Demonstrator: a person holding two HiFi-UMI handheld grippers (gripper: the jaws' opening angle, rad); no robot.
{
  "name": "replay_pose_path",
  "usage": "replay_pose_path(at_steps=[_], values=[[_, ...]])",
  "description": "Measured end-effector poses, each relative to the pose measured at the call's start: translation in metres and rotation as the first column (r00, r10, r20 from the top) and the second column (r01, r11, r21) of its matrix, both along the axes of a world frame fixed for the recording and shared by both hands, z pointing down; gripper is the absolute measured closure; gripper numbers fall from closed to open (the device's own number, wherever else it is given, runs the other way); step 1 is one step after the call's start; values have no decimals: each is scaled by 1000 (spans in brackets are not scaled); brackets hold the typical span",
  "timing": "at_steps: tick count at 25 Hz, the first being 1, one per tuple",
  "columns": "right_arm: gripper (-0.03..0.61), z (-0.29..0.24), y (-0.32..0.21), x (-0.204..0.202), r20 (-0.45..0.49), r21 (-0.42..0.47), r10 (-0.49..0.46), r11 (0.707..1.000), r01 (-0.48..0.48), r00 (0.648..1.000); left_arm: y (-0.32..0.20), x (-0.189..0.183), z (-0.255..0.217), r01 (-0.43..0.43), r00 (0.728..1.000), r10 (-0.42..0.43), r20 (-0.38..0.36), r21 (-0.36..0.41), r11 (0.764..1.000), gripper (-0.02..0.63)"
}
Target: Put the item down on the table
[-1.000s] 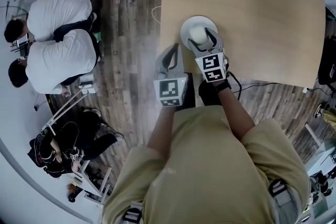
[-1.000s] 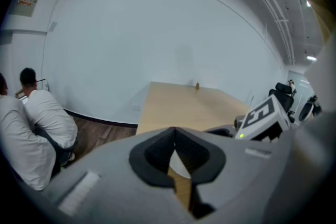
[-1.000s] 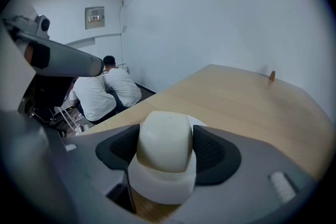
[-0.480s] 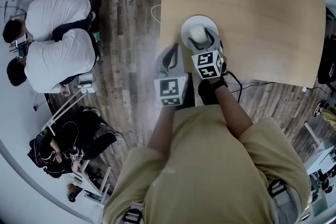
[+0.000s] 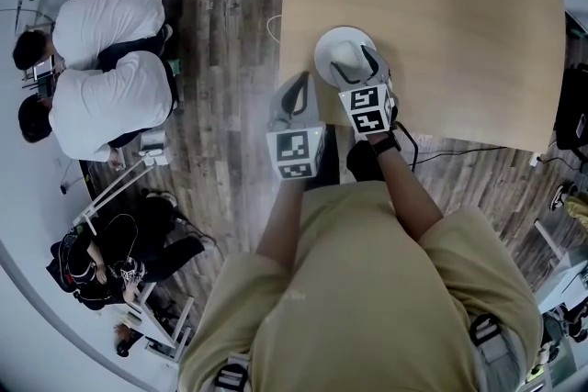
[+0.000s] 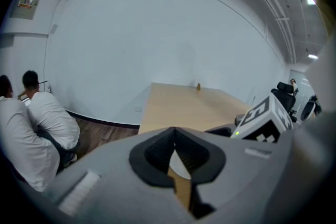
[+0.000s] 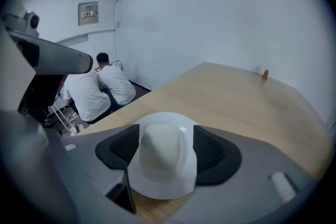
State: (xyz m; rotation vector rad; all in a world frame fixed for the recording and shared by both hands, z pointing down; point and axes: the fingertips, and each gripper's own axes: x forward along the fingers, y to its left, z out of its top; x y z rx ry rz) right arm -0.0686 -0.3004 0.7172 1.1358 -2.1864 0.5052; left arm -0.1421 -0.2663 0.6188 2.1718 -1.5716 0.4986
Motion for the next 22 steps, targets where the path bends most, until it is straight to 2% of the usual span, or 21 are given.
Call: replay_pose_path(at_steps=[6,12,18,22], values=[[266,-30,-1,10,30,50,23,998,-24,999,4,1,-23,16,1000,-16,-3,38,999,612],[311,-66,8,22,51,107,25,994,-30,998,16,-1,-48,37,999,-37,-1,82,996,611],[329,-103,12,34,77,156,23,987,-35,997,23,3,-70,36,999,-37,6,125,991,612],[354,-139,12,38,106,221,13,975,-37,994,24,10,-87,23,1000,-26,15,164,986,612]])
